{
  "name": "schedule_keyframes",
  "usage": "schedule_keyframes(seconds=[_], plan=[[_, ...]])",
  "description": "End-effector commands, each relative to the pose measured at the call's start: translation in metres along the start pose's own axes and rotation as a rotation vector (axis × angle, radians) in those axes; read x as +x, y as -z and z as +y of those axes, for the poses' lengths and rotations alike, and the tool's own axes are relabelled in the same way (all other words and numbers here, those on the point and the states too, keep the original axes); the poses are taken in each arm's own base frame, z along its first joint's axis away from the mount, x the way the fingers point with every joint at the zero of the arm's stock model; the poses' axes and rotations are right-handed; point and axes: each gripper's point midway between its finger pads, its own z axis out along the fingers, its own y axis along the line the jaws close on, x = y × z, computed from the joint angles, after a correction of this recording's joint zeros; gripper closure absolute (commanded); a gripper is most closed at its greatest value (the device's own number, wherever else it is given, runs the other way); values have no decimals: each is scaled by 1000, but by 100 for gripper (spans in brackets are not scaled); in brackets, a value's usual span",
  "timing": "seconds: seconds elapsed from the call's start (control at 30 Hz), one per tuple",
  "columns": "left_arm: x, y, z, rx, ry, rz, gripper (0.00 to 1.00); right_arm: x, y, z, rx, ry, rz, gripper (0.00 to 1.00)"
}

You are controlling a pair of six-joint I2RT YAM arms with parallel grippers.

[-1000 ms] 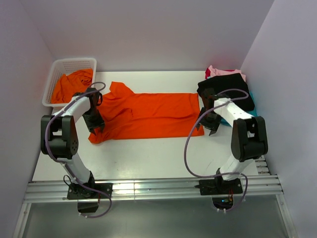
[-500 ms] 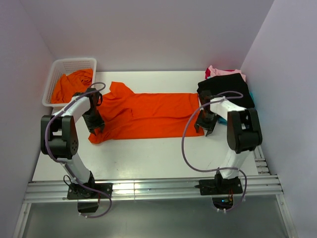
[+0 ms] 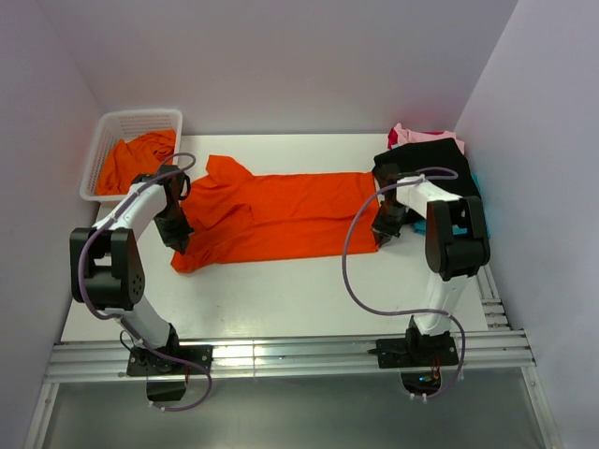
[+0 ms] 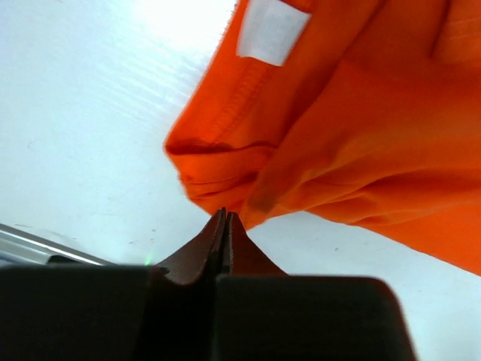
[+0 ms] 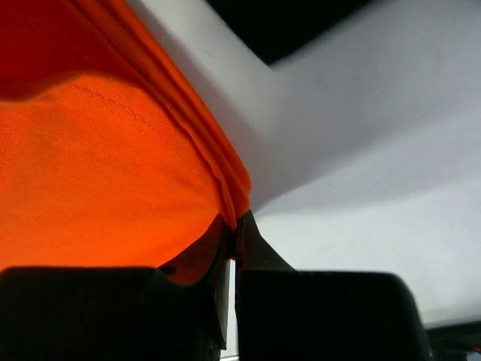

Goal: Fold and stack the t-shirts
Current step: Fold the flattened tshirt in 1/3 of the way

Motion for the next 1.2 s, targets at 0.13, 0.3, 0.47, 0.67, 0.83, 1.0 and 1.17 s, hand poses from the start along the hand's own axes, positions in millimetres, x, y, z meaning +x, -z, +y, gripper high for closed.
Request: schedule_keyframes(seconds=[0.13,0.3,0.47,0.67,0.83,1.0,1.17], plan=[[5,13,9,-7,-5,-9,100,23,19,-48,65,-28,10,100],[11,12,1,42,-9,23,96,31,27,-61,66,-23,6,100],[11,30,-25,232,-16,-27,41,33,19,-58,63,-25,28,100],[25,37,-35,345,-11,-35,32,23,19,-55,71,-16,13,100],[45,13,-32,344,-5,8,44,21,18,-52,65,-20,18,100],[52,-6,-30,317,-12,31,56,18,19,-52,69,-12,13,100],[40,-10,-29,278,-23,6,57,22,16,-53,69,-15,21,100]])
